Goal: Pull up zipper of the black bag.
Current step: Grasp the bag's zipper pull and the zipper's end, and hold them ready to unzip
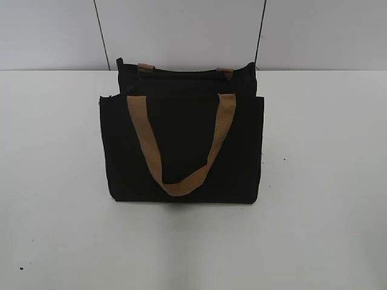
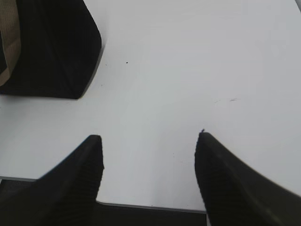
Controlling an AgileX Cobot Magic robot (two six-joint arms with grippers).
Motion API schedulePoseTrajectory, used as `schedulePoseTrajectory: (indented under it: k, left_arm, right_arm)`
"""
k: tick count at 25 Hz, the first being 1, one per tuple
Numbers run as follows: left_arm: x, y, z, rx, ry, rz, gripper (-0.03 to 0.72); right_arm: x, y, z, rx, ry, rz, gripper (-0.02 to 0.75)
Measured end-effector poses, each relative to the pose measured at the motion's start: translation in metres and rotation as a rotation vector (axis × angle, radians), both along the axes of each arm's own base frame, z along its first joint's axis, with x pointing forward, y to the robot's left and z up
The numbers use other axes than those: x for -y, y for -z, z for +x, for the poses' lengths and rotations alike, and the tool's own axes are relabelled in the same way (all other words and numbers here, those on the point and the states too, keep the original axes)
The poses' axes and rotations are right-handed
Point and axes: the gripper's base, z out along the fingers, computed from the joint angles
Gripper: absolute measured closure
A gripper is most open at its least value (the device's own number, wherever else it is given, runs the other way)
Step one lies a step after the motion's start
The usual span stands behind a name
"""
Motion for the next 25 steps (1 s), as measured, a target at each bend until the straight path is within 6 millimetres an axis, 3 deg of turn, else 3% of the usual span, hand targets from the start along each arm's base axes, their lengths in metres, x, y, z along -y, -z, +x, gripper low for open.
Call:
schedulePoseTrajectory:
  k: [25]
  left_arm:
    - [0.0, 0.0, 0.0, 0.0, 0.0, 0.0, 0.219]
  right_arm:
    - [0.0, 0.0, 0.0, 0.0, 0.0, 0.0, 0.264]
